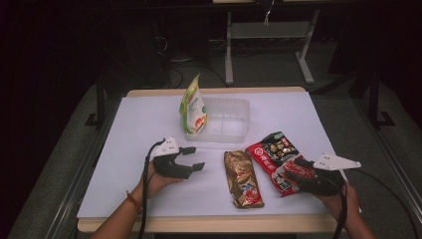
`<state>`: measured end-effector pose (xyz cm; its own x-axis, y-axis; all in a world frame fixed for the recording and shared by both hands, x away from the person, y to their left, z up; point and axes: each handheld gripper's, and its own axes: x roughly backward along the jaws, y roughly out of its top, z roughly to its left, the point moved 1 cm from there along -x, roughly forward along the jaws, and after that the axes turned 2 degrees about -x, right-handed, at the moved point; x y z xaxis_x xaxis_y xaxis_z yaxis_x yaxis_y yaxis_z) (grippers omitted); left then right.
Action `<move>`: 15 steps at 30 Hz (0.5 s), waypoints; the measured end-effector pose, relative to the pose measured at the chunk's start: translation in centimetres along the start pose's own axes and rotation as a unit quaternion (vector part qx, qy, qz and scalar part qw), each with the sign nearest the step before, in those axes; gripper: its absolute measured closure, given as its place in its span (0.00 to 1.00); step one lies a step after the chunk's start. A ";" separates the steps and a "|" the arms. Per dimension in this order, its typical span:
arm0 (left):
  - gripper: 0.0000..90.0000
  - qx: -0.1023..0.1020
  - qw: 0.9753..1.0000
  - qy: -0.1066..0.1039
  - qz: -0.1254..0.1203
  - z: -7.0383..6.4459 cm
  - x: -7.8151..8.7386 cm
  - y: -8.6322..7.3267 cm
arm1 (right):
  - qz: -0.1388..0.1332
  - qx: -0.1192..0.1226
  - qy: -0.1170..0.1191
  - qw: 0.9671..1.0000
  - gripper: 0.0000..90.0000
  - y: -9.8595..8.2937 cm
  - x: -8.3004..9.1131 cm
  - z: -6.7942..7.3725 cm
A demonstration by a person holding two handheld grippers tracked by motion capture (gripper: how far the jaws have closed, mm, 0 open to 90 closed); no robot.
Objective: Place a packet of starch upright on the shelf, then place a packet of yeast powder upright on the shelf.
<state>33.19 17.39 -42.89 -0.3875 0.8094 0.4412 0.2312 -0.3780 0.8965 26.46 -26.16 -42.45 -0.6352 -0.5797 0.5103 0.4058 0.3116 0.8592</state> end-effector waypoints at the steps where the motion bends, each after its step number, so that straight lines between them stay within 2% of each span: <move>1: 0.34 0.006 1.000 -0.006 0.001 0.0 -0.1 0.0 | 0.002 0.001 0.004 1.000 0.45 0.1 0.0 0.2; 4: 0.34 0.010 1.000 -0.011 0.002 0.0 -0.3 -0.1 | 0.003 0.008 0.013 1.000 0.45 0.2 -0.1 0.9; 7: 0.33 0.023 1.000 -0.019 0.004 0.1 -0.6 -0.2 | 0.005 0.014 0.021 1.000 0.45 0.3 -0.3 1.4; 9: 0.32 0.036 0.999 -0.032 0.006 0.1 -0.9 -0.3 | 0.005 0.014 0.023 1.000 0.45 0.3 -0.3 1.5; 15: 0.30 0.058 0.997 -0.054 0.016 0.1 -2.5 0.3 | 0.011 0.012 0.010 1.000 0.43 -0.4 0.1 1.2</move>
<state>34.29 15.25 -43.77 -0.2819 0.8438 0.4567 0.3450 -0.3550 0.8689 25.48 -25.44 -42.66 -0.6125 -0.5873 0.5290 0.4043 0.3423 0.8482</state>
